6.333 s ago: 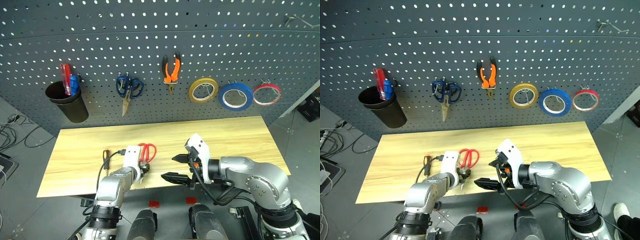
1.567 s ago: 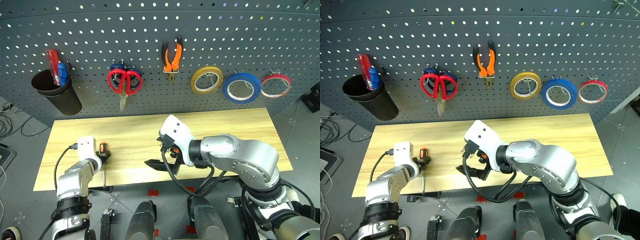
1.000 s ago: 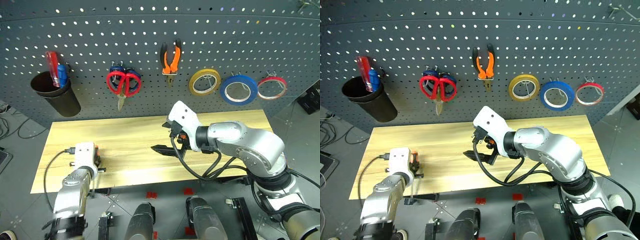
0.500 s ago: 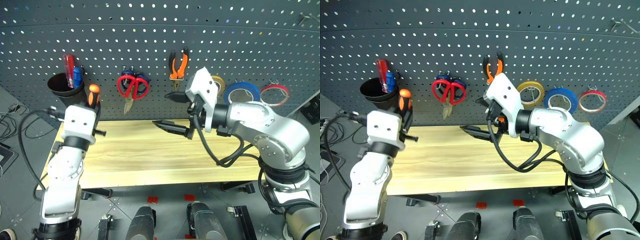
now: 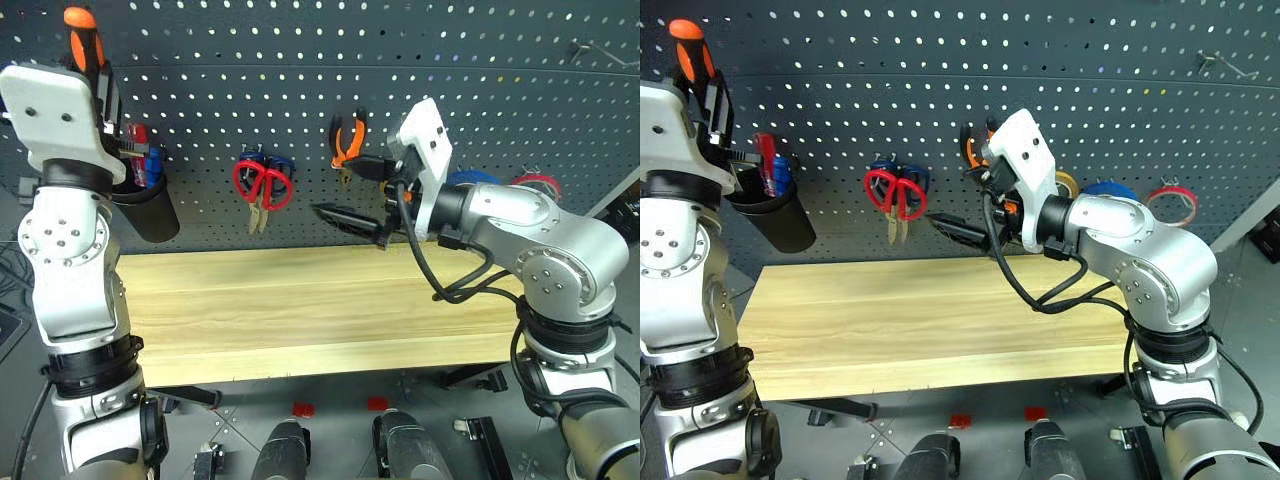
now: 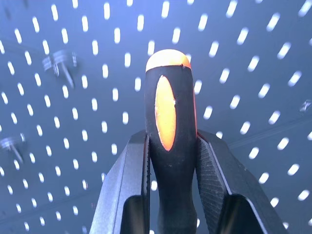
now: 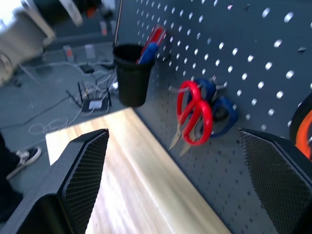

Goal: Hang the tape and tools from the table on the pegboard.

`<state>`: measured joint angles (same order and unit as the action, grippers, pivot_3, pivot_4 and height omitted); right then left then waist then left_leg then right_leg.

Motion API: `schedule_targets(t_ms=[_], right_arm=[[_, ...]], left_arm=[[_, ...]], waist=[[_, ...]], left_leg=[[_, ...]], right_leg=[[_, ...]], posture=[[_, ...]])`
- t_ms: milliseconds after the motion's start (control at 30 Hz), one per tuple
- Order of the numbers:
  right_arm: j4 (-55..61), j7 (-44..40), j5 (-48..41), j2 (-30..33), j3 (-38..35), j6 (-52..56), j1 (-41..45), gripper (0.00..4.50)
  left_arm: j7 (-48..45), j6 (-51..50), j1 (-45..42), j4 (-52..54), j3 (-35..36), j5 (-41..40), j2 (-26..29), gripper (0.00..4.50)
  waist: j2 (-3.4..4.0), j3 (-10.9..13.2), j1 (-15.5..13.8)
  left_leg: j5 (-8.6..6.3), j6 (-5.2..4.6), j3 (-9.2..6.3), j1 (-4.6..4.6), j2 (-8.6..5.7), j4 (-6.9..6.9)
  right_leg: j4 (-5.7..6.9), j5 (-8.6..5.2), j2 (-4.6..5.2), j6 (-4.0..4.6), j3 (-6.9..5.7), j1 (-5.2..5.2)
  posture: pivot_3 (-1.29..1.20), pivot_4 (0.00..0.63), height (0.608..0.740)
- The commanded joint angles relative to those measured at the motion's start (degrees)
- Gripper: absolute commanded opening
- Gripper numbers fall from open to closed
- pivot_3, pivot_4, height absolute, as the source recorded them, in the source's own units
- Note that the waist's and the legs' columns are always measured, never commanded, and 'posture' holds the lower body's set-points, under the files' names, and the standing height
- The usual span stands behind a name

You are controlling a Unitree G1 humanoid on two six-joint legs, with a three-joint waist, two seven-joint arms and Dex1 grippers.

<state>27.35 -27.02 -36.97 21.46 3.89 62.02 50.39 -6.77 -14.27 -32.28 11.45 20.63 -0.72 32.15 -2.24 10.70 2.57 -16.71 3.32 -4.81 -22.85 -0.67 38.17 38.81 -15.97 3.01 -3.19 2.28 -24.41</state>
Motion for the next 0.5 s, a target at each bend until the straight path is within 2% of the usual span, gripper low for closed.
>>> schedule_targets(t_ms=[33, 233, 300, 333, 500], right_arm=[[-0.3, 0.7, 1.0, -0.4, -0.5, -2.3, 2.2, 4.5], [-1.4, 0.0, 1.1, -0.6, -0.1, -3.8, 3.0, 4.5], [-1.4, -0.4, 0.8, -0.7, 0.0, -3.9, 3.0, 4.5], [-1.3, -0.5, 0.8, -0.7, 0.1, -3.9, 2.9, 4.5], [-1.1, -1.5, 0.7, -0.4, 0.3, -4.4, 2.5, 4.5]], left_arm=[[1.4, 5.0, -1.6, -3.8, 0.8, 0.5, 0.4, 0.95], [4.1, 9.5, 0.1, -7.9, 1.1, 1.6, 0.0, 0.95], [4.5, 9.8, 0.9, -8.0, 1.5, 0.9, -0.7, 1.67], [4.6, 10.1, 1.4, -7.6, 1.6, 0.6, -0.9, 1.86], [8.1, 8.2, 4.7, -3.1, 3.7, 0.5, -3.1, 3.37]], waist=[[-0.07, -0.1, 0.1], [-0.17, -0.2, 0.4], [-0.15, -0.5, 0.6], [-0.17, -0.7, 0.7], [-0.18, -1.2, 1.1]], left_leg=[[0.0, 0.0, -0.02, 0.0, 0.0, 0.01], [0.0, 0.0, -0.08, -0.01, -0.05, 0.03], [0.0, 0.0, -0.08, -0.01, -0.04, 0.02], [0.0, 0.0, -0.07, -0.01, -0.04, 0.01], [0.0, 0.0, -0.11, 0.0, -0.04, 0.01]], right_leg=[[0.01, 0.0, 0.01, 0.0, 0.0, 0.0], [0.06, 0.0, 0.06, 0.0, 0.0, -0.01], [0.09, 0.0, 0.06, 0.0, 0.0, -0.02], [0.11, 0.0, 0.06, 0.0, 0.01, -0.02], [0.13, 0.0, 0.07, 0.0, 0.04, -0.03]], posture=[[-0.02, 0.103, 0.74], [-0.03, 0.102, 0.74], [-0.03, 0.102, 0.74], [-0.03, 0.102, 0.74], [-0.03, 0.096, 0.74]])
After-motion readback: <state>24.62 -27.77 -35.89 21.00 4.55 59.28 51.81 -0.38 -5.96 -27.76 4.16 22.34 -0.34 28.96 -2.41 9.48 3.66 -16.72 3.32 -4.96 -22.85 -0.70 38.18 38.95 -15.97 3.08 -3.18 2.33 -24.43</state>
